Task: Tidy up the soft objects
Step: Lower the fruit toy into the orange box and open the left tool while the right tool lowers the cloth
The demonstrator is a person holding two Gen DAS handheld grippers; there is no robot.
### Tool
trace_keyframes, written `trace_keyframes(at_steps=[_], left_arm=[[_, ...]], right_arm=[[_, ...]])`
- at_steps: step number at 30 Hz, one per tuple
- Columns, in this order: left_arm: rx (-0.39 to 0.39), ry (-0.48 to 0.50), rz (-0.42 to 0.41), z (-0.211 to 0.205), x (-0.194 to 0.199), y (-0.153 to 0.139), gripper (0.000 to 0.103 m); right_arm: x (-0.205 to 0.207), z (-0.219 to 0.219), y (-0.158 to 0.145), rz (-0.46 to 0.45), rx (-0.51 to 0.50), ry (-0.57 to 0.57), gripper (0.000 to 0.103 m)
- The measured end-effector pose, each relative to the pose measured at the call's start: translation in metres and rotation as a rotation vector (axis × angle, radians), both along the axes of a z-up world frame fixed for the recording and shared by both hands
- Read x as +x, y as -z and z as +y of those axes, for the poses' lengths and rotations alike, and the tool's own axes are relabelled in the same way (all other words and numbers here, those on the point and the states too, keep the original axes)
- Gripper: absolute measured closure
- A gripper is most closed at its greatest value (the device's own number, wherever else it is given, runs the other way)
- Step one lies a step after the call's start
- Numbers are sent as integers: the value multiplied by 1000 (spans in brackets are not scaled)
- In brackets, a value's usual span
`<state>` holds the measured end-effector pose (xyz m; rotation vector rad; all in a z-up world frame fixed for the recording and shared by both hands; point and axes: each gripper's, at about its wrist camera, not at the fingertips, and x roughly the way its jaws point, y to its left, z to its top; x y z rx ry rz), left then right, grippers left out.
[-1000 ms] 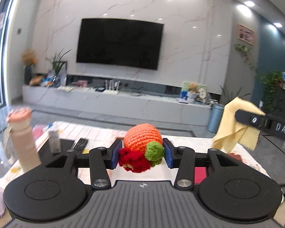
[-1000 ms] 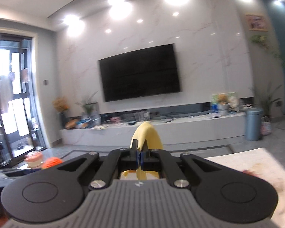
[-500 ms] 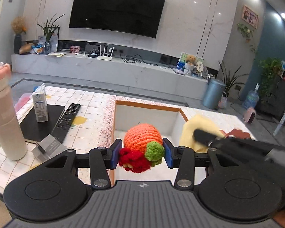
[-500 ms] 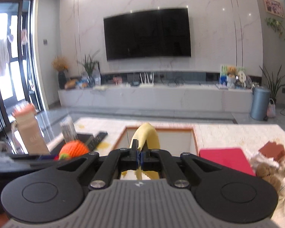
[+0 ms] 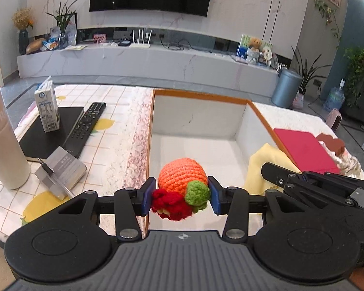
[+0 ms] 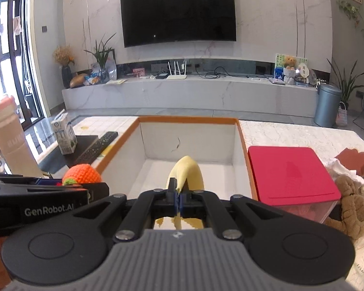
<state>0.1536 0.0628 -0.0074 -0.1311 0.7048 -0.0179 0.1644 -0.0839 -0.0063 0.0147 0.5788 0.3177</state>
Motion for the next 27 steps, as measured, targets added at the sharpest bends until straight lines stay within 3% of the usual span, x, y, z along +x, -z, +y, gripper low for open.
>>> trace_keyframes(at_steps=[10,13,27], left_arm=[[37,-6,47,-9,5,14,48],[1,-26,42,-6,4,13,42],[-91,-10,81,4,-10,2,34]], right_arm=[[12,3,17,47,-10,-16,103],[14,4,22,53,-9,-1,103],[23,5,30,70,-66,28,103]])
